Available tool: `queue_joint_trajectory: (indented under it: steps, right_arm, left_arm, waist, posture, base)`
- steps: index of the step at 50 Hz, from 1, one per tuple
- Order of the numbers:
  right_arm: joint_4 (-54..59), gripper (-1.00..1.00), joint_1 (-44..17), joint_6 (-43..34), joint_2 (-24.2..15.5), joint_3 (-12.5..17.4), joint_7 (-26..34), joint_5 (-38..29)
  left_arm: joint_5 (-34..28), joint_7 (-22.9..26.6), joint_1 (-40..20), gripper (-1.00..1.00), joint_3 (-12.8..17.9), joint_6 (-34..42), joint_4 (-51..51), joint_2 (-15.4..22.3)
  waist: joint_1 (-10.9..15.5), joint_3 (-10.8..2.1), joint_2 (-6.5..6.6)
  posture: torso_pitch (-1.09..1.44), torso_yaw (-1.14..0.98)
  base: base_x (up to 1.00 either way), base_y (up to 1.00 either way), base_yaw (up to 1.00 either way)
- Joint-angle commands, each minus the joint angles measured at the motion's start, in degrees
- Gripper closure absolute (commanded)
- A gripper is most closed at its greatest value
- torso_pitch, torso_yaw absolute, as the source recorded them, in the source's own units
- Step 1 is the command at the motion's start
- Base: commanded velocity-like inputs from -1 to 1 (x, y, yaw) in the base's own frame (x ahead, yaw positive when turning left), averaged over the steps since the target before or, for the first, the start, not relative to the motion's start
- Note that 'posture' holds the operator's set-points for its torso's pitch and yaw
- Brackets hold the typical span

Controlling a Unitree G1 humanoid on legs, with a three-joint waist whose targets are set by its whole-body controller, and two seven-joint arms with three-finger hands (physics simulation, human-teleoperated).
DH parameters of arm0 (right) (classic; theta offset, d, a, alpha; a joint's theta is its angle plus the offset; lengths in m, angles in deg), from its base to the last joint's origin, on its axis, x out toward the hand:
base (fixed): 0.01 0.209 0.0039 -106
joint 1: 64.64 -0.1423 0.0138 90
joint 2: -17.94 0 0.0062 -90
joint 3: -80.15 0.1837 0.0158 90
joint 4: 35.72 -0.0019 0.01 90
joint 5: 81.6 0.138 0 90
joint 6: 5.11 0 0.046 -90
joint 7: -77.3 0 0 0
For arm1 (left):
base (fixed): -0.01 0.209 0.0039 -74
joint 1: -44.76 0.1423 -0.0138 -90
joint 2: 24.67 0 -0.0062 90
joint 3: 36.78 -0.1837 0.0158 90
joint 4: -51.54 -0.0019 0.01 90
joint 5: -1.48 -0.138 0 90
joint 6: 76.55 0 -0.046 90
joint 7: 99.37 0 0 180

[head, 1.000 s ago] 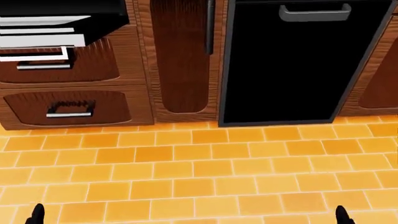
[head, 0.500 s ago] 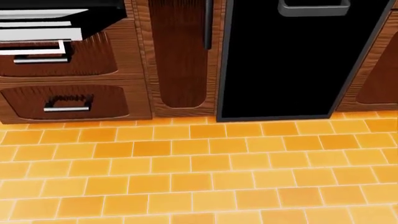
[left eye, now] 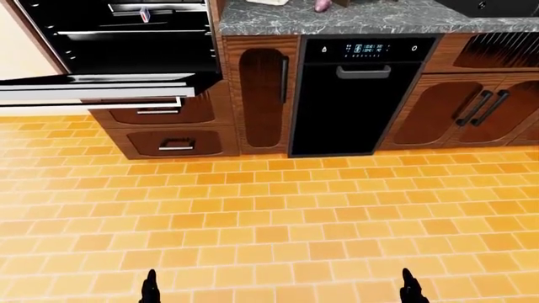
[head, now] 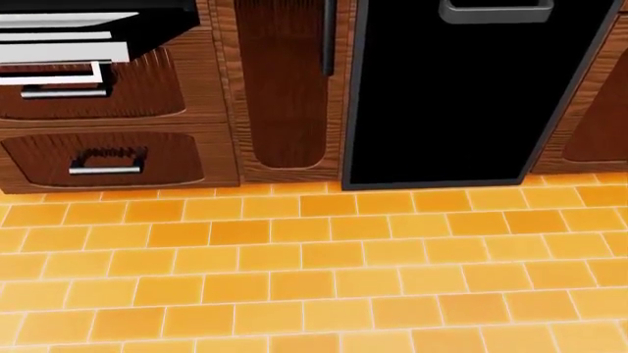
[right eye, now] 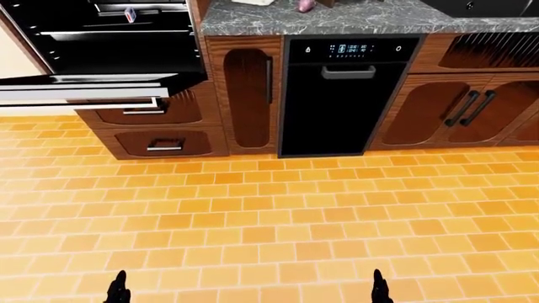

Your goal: Close the oven door.

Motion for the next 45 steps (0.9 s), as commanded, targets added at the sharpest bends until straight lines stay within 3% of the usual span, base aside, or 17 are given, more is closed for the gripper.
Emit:
queue_joint_trajectory:
  steps: [1, 2, 3, 5, 14, 18, 23, 24, 25, 29, 31, 34, 36, 37, 38, 39, 45]
  right_arm:
    - [-0.87, -1.0, -0.39, 1.11, -0.81, 0.28, -0.07, 0.37]
    - [-0.87, -1.0, -0.33, 1.24, -0.74, 0.33, -0.06, 0.45]
    - [-0.87, -1.0, -0.35, 1.23, -0.74, 0.4, 0.02, 0.57]
    - [-0.88, -1.0, -0.38, 1.17, -0.73, 0.55, 0.27, 0.9]
    - [-0.86, -1.0, -0.29, 0.95, -0.84, 0.43, 0.01, 0.93]
    - [-0.85, -1.0, -0.14, 1.07, -0.71, 0.45, 0.05, 0.92]
    - [-0.86, -1.0, -0.24, 0.85, -0.87, 0.54, 0.21, 0.99]
    - [-0.85, -1.0, -0.13, 0.99, -0.74, 0.51, 0.13, 0.96]
    - [-0.86, -1.0, -0.16, 0.99, -0.76, 0.55, 0.16, 1.01]
    - [-0.86, -1.0, -0.2, 0.83, -0.83, 0.62, 0.39, 1.17]
    - [-0.86, -1.0, -0.24, 0.75, -0.87, 0.63, 0.4, 1.2]
    - [-0.86, -1.0, -0.26, 0.67, -0.86, 0.63, 0.44, 1.22]
    - [-0.86, -1.0, -0.26, 0.65, -0.83, 0.67, 0.56, 1.31]
    - [-0.86, -1.0, -0.27, 0.62, -0.83, 0.67, 0.55, 1.3]
    - [-0.86, -1.0, -0.28, 0.6, -0.84, 0.67, 0.56, 1.31]
    - [-0.86, -1.0, -0.28, 0.63, -0.84, 0.68, 0.56, 1.34]
    - [-0.85, -1.0, -0.23, 0.65, -0.75, 0.75, 0.65, 1.44]
  left_arm:
    - [0.32, -0.04, -0.45, -1.0, 0.27, -1.23, 0.91, 0.73]
    - [0.34, -0.03, -0.47, -1.0, 0.27, -1.23, 0.92, 0.73]
    - [0.35, -0.05, -0.48, -1.0, 0.26, -1.22, 0.92, 0.72]
    - [0.38, -0.03, -0.54, -1.0, 0.25, -1.19, 0.92, 0.68]
    - [0.47, -0.17, -0.39, -1.0, 0.07, -1.29, 0.93, 0.58]
    - [0.6, -0.1, -0.33, -1.0, 0.14, -1.16, 0.92, 0.71]
    - [0.68, -0.18, -0.33, -1.0, 0.12, -1.17, 0.93, 0.75]
    - [0.66, -0.2, -0.3, -1.0, 0.1, -1.18, 0.92, 0.7]
    - [0.69, -0.23, -0.33, -1.0, 0.11, -1.14, 0.92, 0.66]
    - [0.79, -0.15, -0.32, -1.0, 0.14, -1.13, 0.92, 0.7]
    - [0.8, -0.12, -0.3, -1.0, 0.13, -1.1, 0.92, 0.71]
    - [0.79, -0.12, -0.34, -1.0, 0.13, -1.01, 0.92, 0.72]
    - [0.71, -0.16, -0.34, -1.0, 0.09, -1.02, 0.92, 0.76]
    - [0.76, -0.1, -0.35, -1.0, 0.13, -0.98, 0.92, 0.73]
    - [0.74, -0.12, -0.35, -1.0, 0.11, -0.97, 0.92, 0.73]
    - [0.73, -0.12, -0.36, -1.0, 0.11, -0.96, 0.92, 0.73]
    - [0.77, -0.14, -0.36, -1.0, 0.14, -0.96, 0.92, 0.72]
  waist:
    - [-0.01, -0.61, 0.01]
    - [-0.01, -0.61, 0.05]
    - [0.02, -1.67, 0.25]
    - [0.03, -0.72, 0.24]
    - [0.14, -0.31, 1.92]
    - [0.17, -0.05, 0.89]
    - [0.1, 0.47, -3.21]
    - [0.04, 0.55, -2.86]
    - [-0.06, 0.38, -1.46]
    - [-0.66, -0.06, -2.43]
    - [-0.53, 0.21, -1.77]
    - [-0.49, 0.63, 0.44]
    - [-0.35, 0.26, 3.26]
    - [-0.08, -0.57, 5.91]
    - [0.09, -0.74, 4.83]
    - [0.28, -0.01, 4.14]
    - [0.24, 0.38, 1.67]
  posture:
    - [0.0, 0.0]
    - [0.0, 0.0]
    - [0.0, 0.0]
    - [0.0, 0.0]
    - [0.0, 0.0]
    - [0.0, 0.0]
    - [0.0, 0.0]
    - [0.0, 0.0]
    - [0.0, 0.0]
    - [0.0, 0.0]
    - [0.0, 0.0]
    - [0.0, 0.0]
    - [0.0, 0.0]
    - [0.0, 0.0]
    - [0.0, 0.0]
    - [0.0, 0.0]
    - [0.0, 0.0]
  base:
    - [0.0, 0.0, 0.0]
    - [0.0, 0.03, 0.0]
    - [0.0, 0.05, 0.0]
    - [0.0, 0.12, 0.0]
    - [0.0, 0.21, 0.0]
    - [0.0, 0.26, 0.0]
    - [0.0, 0.26, 0.0]
    - [0.0, 0.26, 0.0]
    - [0.0, 0.27, 0.0]
    - [0.0, 0.27, 0.0]
    - [0.0, 0.27, 0.0]
    - [0.0, 0.27, 0.0]
    - [0.0, 0.27, 0.0]
    - [0.0, 0.27, 0.0]
    - [0.0, 0.27, 0.0]
    - [0.0, 0.27, 0.0]
    - [0.0, 0.28, 0.0]
